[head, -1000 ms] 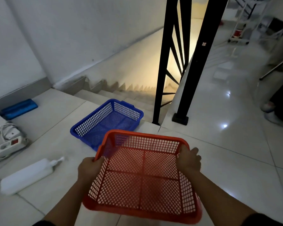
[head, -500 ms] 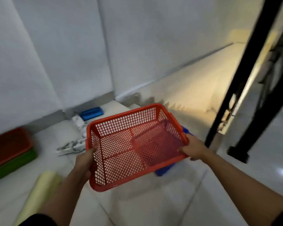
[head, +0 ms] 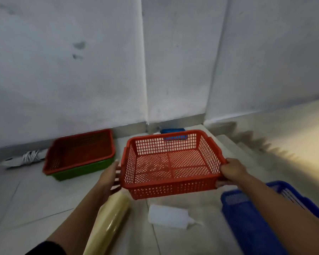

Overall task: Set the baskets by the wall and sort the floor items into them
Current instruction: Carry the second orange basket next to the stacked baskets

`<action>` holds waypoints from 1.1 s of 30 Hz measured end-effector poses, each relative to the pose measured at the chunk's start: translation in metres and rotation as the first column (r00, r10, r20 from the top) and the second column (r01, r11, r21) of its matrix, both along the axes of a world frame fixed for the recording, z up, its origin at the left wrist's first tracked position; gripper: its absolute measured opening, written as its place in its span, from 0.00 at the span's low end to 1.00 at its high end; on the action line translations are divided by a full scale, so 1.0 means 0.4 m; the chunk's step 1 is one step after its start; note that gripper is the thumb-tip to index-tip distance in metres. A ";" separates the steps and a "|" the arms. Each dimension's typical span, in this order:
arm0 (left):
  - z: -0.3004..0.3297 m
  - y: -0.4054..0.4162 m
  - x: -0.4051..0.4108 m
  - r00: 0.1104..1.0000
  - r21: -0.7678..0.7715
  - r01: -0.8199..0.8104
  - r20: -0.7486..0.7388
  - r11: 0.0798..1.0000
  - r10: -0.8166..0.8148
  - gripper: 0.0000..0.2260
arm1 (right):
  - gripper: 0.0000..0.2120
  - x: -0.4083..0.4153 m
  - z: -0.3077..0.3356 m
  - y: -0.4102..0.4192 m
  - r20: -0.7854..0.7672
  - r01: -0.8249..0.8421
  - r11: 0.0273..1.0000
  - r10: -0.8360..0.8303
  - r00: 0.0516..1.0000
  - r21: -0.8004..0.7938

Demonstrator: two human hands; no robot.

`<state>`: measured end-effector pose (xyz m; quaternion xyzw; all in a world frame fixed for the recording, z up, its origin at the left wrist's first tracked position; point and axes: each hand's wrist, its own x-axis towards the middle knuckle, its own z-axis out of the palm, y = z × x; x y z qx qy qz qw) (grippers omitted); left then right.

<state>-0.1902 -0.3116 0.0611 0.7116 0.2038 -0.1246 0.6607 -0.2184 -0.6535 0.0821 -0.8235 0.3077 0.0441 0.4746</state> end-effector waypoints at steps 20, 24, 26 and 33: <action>-0.358 0.156 0.599 0.993 0.883 0.117 -0.112 0.454 -0.039 0.27 | 0.07 0.778 -0.357 0.243 0.195 -0.151 0.949 0.209 0.958 -0.276; -0.435 0.240 0.582 0.962 0.935 0.274 -0.262 0.223 -0.081 0.18 | 0.08 0.808 -0.412 0.277 0.180 -0.151 0.965 0.191 0.965 -0.213; -0.464 0.280 0.556 0.960 0.964 0.259 -0.248 0.066 -0.133 0.17 | 0.08 0.821 -0.426 0.290 0.180 -0.149 0.975 0.179 0.967 -0.165; -0.497 0.398 0.513 0.975 0.996 0.071 -0.080 -0.050 -0.205 0.19 | 0.05 0.842 -0.448 0.368 0.218 -0.217 0.976 0.207 0.954 0.024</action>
